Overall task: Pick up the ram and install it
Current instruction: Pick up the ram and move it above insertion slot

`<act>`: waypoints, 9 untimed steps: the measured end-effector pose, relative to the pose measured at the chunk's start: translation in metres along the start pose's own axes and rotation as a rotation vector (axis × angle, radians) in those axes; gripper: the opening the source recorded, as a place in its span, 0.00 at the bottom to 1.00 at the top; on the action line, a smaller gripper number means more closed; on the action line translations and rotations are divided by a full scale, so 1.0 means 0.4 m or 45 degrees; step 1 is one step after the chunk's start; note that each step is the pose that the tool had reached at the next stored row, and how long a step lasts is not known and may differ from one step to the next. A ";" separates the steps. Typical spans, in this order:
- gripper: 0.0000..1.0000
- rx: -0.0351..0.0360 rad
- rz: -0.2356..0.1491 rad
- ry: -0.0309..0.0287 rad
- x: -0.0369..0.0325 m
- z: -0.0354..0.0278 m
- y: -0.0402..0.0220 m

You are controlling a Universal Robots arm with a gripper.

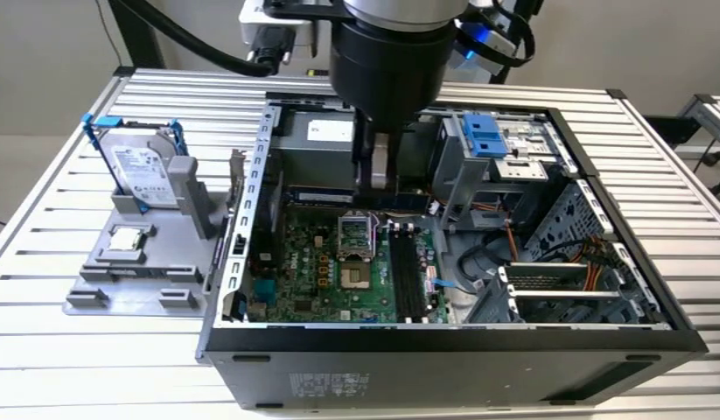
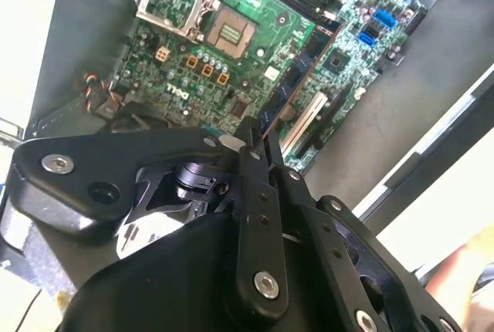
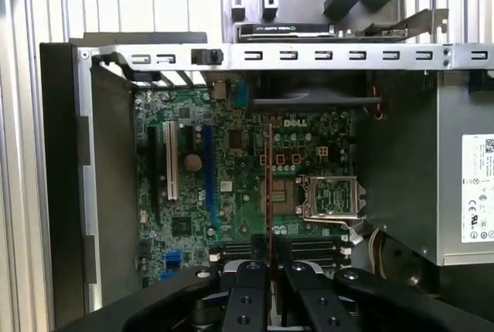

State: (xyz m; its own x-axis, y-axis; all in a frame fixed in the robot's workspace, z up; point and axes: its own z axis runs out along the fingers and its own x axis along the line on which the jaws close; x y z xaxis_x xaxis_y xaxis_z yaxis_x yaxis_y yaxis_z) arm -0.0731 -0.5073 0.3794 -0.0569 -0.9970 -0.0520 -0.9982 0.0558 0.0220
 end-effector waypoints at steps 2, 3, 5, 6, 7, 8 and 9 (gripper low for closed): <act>0.00 -0.0001 0.000 0.0000 -0.001 0.000 -0.010; 0.00 -0.0001 0.000 0.0000 -0.001 0.000 -0.015; 0.00 -0.0002 0.000 0.0000 -0.001 0.000 -0.025; 0.00 -0.0003 0.000 0.0000 -0.002 -0.001 -0.030; 0.00 -0.0003 0.000 0.0000 -0.002 -0.001 -0.034; 0.00 -0.0004 0.000 -0.0001 -0.002 -0.001 -0.039; 0.00 -0.0005 0.000 0.0001 -0.002 -0.001 -0.044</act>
State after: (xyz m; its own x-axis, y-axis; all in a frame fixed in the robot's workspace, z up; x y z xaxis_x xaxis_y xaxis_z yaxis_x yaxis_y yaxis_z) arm -0.0555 -0.5073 0.3795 -0.0570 -0.9970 -0.0520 -0.9982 0.0559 0.0224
